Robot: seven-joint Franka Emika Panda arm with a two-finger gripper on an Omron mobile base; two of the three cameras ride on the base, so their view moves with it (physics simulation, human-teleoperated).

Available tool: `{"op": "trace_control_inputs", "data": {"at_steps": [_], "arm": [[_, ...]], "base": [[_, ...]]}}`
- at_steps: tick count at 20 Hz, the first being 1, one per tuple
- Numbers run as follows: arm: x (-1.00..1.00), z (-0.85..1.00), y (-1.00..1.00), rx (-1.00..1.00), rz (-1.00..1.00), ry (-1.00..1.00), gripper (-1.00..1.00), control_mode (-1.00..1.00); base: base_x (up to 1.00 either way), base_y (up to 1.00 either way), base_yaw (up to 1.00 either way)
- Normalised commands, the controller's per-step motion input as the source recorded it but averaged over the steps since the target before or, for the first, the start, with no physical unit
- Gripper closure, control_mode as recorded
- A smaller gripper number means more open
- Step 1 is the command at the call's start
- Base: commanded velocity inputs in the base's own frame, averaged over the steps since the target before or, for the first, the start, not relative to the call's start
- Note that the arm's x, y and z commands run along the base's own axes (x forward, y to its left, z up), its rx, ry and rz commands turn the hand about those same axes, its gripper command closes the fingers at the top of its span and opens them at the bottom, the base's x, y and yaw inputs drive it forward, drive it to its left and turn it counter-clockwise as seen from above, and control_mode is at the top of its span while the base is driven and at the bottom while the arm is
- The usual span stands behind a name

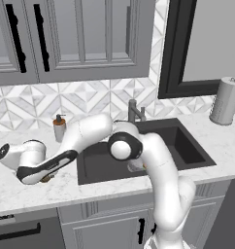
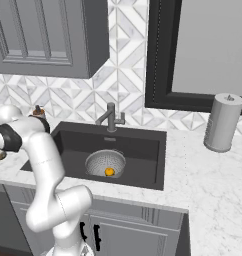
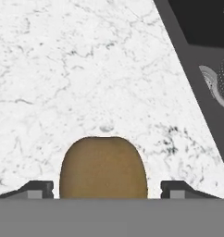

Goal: Put the colander in the sink, put the kiwi, tangerine in the colander, and turn on the sink faucet and pour water over the colander.

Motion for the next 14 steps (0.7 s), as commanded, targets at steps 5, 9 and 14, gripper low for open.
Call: {"op": "trace_control_inputs", "data": {"at_steps": [5, 9, 14], "arm": [[-0.53, -0.65, -0.94, 0.09, 0.0, -0.06, 1.0, -1.0], [-0.48, -0.54, -0.9, 0.12, 0.0, -0.07, 1.0, -1.0], [-0.25, -0.06, -0.54, 0.15, -0.01, -0.24, 1.0, -1.0]], "base": [[0.0, 0.0, 0.0], [0.0, 0.0, 0.0], [0.0, 0.0, 0.0]]}}
